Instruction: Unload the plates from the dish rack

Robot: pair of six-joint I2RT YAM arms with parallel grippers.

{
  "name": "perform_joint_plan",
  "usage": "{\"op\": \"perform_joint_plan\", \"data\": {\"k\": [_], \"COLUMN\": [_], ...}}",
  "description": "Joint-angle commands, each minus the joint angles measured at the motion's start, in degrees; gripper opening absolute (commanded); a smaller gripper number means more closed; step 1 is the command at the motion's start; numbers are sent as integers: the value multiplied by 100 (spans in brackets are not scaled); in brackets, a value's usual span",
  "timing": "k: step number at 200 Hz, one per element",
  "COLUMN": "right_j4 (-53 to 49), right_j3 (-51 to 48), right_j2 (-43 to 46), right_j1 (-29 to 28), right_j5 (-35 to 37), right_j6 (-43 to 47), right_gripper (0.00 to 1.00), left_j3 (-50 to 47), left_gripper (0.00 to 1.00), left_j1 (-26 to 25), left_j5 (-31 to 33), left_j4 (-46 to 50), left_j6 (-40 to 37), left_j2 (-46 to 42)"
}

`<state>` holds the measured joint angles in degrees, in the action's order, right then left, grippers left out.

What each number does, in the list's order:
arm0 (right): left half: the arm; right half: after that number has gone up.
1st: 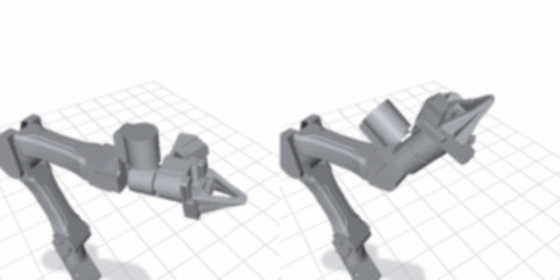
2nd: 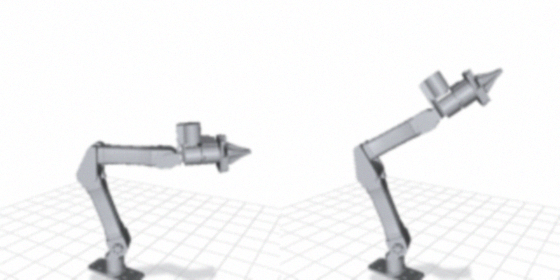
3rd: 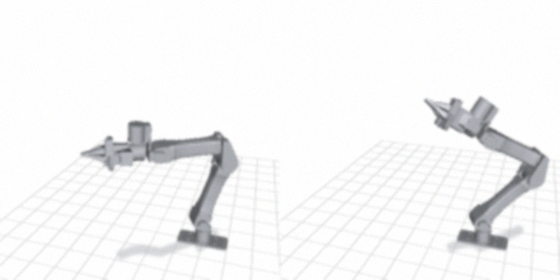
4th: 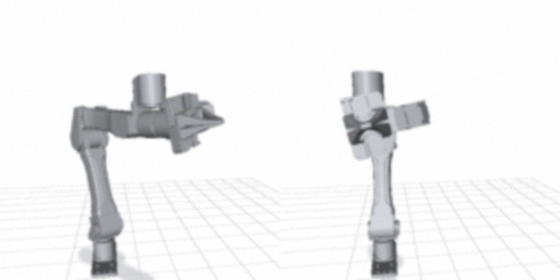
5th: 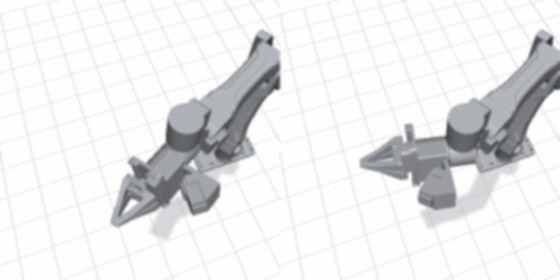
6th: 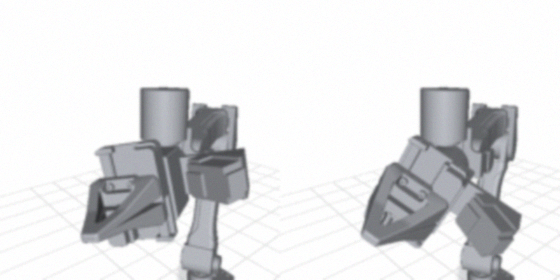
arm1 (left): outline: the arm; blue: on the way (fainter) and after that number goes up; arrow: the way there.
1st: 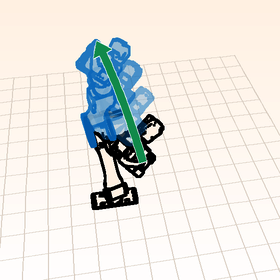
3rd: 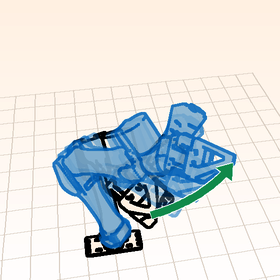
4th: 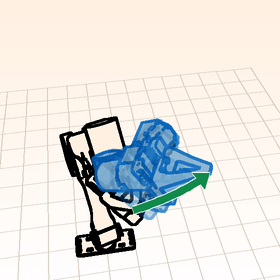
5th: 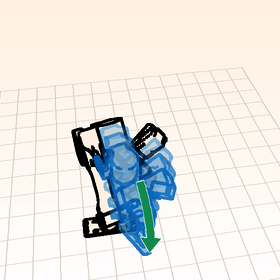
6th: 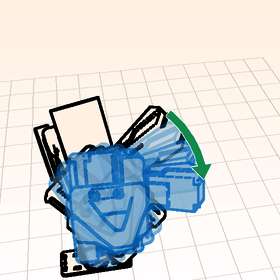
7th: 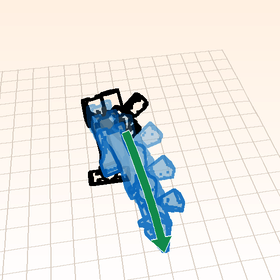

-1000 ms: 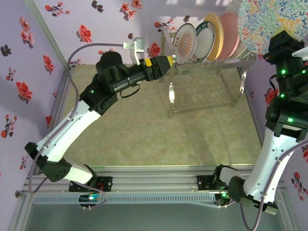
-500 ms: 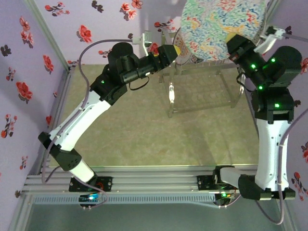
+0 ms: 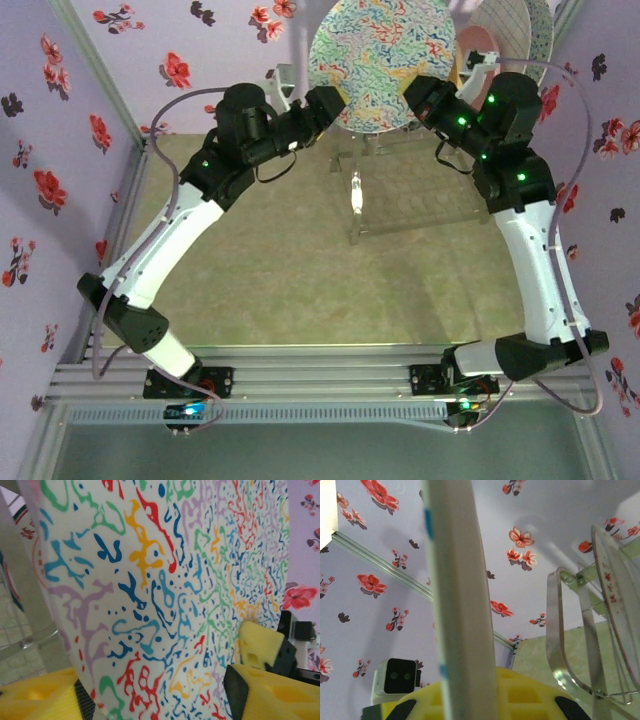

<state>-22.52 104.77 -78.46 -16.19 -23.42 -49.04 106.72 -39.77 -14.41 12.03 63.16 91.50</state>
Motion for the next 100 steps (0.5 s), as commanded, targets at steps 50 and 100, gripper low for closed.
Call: {"op": "perform_joint_plan", "data": {"k": [50, 100], "right_j4": [824, 624], "right_j3": [210, 260], "right_j2": [-75, -193], "right_j1": [-153, -322], "right_j5": [-348, -428], "right_j6": [-402, -416], "right_gripper": [0, 0], "left_j3": [-478, -516], "left_gripper": [59, 51], "left_j1": [170, 215], "left_j5": [282, 259], "left_j4": [-299, -474], "left_j6": [159, 271], "left_j2": [-511, -468]}}
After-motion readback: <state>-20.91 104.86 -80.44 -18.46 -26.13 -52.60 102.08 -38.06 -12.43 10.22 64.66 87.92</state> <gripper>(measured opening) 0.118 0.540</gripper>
